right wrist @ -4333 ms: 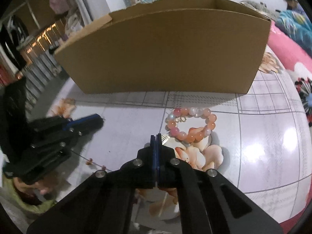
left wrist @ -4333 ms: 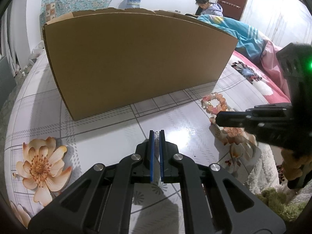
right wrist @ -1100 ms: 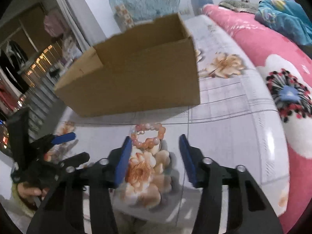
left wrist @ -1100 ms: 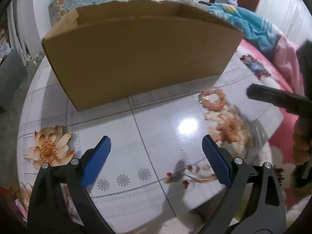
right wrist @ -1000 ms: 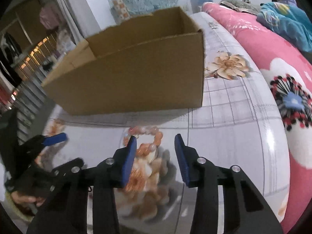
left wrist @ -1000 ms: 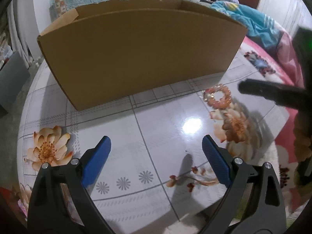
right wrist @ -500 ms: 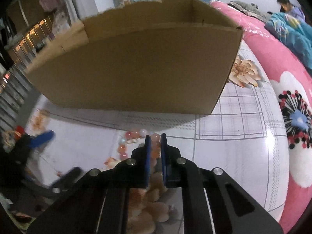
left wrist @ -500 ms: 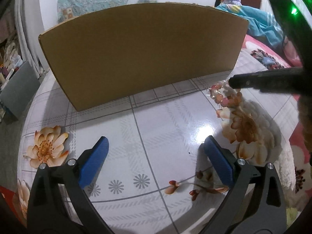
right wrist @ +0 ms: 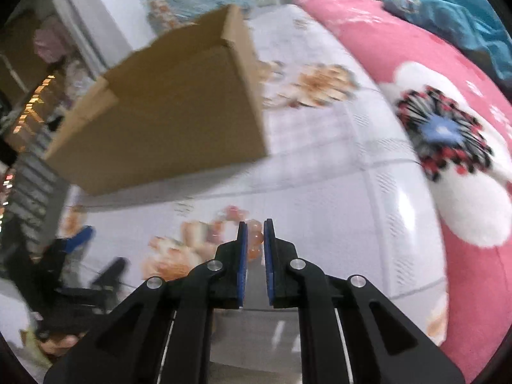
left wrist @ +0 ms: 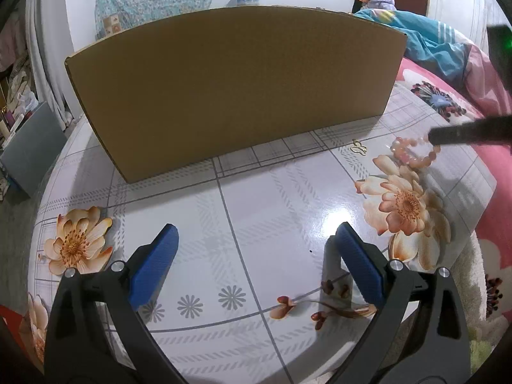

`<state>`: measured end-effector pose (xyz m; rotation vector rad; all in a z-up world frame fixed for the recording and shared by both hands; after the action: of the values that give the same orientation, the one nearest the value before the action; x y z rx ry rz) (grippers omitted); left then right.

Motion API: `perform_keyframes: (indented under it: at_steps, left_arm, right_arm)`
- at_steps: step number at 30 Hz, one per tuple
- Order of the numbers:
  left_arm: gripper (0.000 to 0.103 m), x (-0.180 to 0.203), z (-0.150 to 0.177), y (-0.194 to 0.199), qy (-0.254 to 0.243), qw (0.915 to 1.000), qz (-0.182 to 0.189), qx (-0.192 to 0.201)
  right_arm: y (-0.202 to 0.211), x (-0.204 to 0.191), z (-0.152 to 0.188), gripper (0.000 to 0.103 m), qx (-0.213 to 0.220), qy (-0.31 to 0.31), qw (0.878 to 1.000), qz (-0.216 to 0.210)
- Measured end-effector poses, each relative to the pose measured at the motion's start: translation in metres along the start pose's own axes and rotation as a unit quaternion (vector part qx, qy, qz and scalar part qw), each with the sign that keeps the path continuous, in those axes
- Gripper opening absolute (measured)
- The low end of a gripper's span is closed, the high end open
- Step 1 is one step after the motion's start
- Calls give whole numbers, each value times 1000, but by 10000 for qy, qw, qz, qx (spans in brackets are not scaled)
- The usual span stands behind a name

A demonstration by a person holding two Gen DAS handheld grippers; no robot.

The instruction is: Organize jewelry

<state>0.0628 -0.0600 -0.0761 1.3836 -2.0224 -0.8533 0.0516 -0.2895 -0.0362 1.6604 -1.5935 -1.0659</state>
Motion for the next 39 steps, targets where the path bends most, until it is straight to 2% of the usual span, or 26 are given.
perform_keyframes:
  at_steps: [2, 4, 5, 8, 12, 17, 20, 23, 30, 35, 39]
  left_arm:
    - [95, 0, -1, -1, -1, 10000, -3, -20]
    - [95, 2, -3, -2, -3, 10000, -6, -28]
    - [95, 2, -3, -2, -5, 10000, -7, -26]
    - [95, 2, -3, -1, -4, 10000, -7, -22]
    - [95, 3, -4, -2, -17, 10000, 1, 7]
    - [95, 3, -4, -2, -20, 10000, 7, 37]
    - [95, 3, -3, -2, -26, 10000, 14, 62]
    - [95, 2, -2, -1, -34, 10000, 22, 69]
    - [95, 1, -1, -1, -41, 10000, 26, 73]
    - [95, 2, 0, 0, -48, 10000, 29, 62]
    - [95, 1, 1, 1, -47, 10000, 28, 38]
  right_arm:
    - [4, 1, 0, 12, 92, 29, 9999, 91]
    - [11, -3, -3, 23, 263, 83, 9996, -46]
    - [13, -10, -5, 23, 349, 178, 9991, -133]
    - [7, -33, -11, 23, 386, 510, 9974, -325]
    - [-25, -64, -21, 23, 152, 1070, 9925, -574]
    - [-53, -88, -29, 23, -63, 1483, 9877, -484]
    - [-56, -93, -31, 22, -42, 1654, 9855, -385]
    - [-58, -98, -29, 13, -133, 1738, 9837, -438]
    - [-50, -108, -13, 9, -332, 1601, 9826, -885]
    - [-47, -115, 2, 9, -565, 1282, 9802, -1401]
    - [-33, -102, 2, 9, -330, 934, 9847, -1431]
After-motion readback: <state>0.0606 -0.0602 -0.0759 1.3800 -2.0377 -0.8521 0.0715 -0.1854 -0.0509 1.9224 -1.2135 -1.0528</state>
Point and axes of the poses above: each gripper's, at about its wrist camera, not at the fingertips, and y roughly against the way its jaws point, x to its right, z to its underside, the point moved 5 cm from there along -y, roughly the way its jaws point, and after that the axes turned 7 degrees about y, right-handed, at the moved point
